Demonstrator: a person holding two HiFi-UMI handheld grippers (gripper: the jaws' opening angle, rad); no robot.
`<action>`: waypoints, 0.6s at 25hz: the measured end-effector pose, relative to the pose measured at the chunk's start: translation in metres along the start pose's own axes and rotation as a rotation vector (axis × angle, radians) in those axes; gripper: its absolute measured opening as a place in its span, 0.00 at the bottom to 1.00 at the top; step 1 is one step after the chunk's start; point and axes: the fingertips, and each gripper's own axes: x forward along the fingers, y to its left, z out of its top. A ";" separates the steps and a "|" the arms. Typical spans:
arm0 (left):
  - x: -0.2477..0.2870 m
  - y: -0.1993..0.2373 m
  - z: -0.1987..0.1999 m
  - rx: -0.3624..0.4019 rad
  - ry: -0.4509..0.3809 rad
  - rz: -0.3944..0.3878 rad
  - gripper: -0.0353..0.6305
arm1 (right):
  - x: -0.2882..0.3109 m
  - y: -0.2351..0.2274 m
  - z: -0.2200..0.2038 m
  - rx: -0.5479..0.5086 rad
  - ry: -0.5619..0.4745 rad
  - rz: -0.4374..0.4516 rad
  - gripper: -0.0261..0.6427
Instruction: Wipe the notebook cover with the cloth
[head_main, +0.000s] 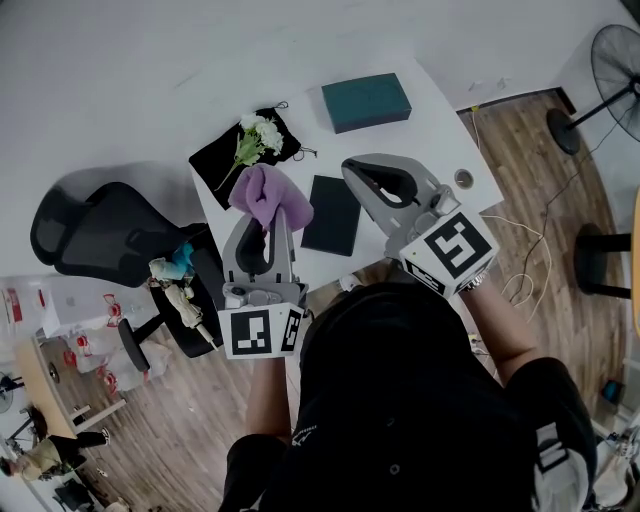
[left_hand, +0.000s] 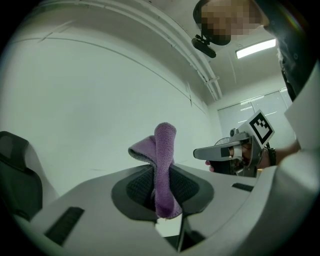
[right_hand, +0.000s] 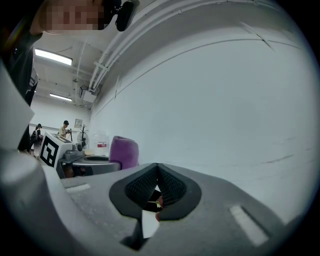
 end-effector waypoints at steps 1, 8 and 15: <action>-0.001 0.001 0.000 0.000 0.001 0.003 0.16 | 0.001 0.001 0.000 -0.004 0.004 0.002 0.04; -0.002 0.007 0.000 -0.007 0.002 0.018 0.16 | 0.006 0.003 0.001 -0.013 0.002 0.007 0.04; -0.004 0.009 -0.006 -0.010 0.010 0.021 0.16 | 0.012 0.006 0.000 -0.029 0.002 0.011 0.04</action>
